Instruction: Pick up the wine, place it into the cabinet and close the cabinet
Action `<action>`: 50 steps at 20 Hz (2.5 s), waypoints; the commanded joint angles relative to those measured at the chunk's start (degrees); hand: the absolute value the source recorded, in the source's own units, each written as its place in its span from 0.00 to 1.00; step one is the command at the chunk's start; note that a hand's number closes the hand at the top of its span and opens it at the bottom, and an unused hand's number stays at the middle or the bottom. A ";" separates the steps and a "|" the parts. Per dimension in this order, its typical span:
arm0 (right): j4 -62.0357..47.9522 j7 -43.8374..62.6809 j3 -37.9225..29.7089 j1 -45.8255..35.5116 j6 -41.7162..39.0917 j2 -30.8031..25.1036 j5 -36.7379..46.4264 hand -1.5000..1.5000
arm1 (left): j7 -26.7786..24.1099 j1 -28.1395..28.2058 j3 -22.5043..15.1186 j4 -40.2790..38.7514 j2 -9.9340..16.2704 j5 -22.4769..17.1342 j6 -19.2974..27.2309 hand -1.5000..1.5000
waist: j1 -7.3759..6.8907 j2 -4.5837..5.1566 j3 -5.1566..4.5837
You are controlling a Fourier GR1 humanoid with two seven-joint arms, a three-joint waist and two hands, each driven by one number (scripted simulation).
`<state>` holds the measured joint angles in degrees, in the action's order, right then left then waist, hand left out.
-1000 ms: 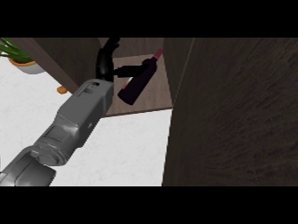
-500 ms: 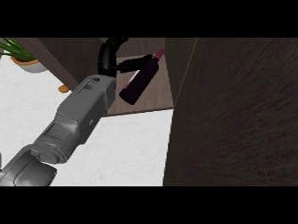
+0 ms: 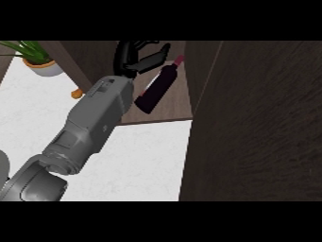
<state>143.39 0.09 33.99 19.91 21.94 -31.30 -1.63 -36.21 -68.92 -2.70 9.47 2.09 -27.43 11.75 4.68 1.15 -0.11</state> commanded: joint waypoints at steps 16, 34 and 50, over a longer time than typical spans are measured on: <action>10.65 5.32 -2.02 4.88 1.86 -1.39 -2.60 0.00 | 4.18 7.01 -4.52 10.98 -2.08 -3.87 -6.23 0.00 | -3.35 -1.87 0.09; 12.00 5.81 -2.34 6.90 4.13 -2.53 -0.43 0.00 | 9.23 38.31 -19.92 46.95 -1.71 -6.90 -2.97 0.00 | -6.09 -2.37 0.09; 16.25 8.45 -4.01 7.40 -0.90 -9.53 -1.02 0.00 | 11.37 65.54 -24.39 75.29 7.53 -8.03 -5.11 0.00 | -4.44 -1.64 0.06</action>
<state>144.36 2.02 29.94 23.48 23.04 -36.61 -1.21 -25.36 -8.03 -27.11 80.02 7.43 -34.60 7.73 -0.19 -0.52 -0.04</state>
